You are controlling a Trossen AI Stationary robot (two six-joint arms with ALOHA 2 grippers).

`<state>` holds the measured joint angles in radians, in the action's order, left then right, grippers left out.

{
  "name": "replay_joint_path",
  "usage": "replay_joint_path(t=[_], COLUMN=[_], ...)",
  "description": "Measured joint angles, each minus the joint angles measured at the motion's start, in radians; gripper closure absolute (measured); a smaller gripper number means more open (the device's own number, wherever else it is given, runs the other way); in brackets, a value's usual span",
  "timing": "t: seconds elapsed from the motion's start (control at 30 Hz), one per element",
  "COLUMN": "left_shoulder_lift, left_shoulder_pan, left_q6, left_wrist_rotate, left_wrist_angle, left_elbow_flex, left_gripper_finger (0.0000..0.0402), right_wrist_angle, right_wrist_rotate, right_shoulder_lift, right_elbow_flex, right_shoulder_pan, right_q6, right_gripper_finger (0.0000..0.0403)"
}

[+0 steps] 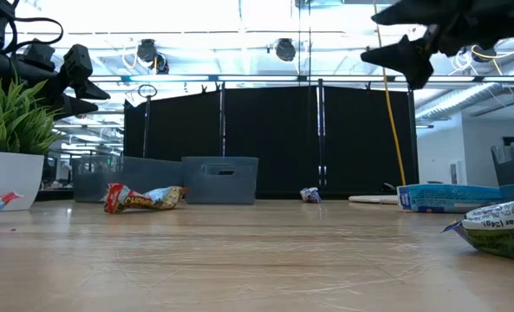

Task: Pick and place Granola Bars by type
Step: Put the yellow granola bar into the bottom black transparent bin

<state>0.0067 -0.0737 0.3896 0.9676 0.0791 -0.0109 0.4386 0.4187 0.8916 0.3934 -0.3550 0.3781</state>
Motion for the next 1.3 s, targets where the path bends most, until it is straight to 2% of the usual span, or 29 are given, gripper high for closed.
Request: replay_joint_path(t=[0.37,1.07,1.3], left_shoulder_lift=[0.0,0.0,0.0], left_shoulder_pan=[0.0,0.0,0.004], left_q6=[0.0,0.041,-0.062], left_wrist_rotate=[0.0,-0.01,-0.078], left_wrist_angle=[0.0,0.003,0.132], left_elbow_flex=[0.0,0.0,-0.019], left_gripper_finger=[0.022,0.022,0.022], right_wrist_angle=[0.022,0.026,0.025], right_wrist_rotate=[0.031,0.027,0.028], right_shoulder_lift=[-0.067,-0.068,-0.068], right_elbow_flex=[-0.073,-0.08,-0.08], right_shoulder_pan=[0.0,0.0,0.0], right_q6=[-0.007,0.002,-0.005], right_gripper_finger=[0.014,0.014,0.014])
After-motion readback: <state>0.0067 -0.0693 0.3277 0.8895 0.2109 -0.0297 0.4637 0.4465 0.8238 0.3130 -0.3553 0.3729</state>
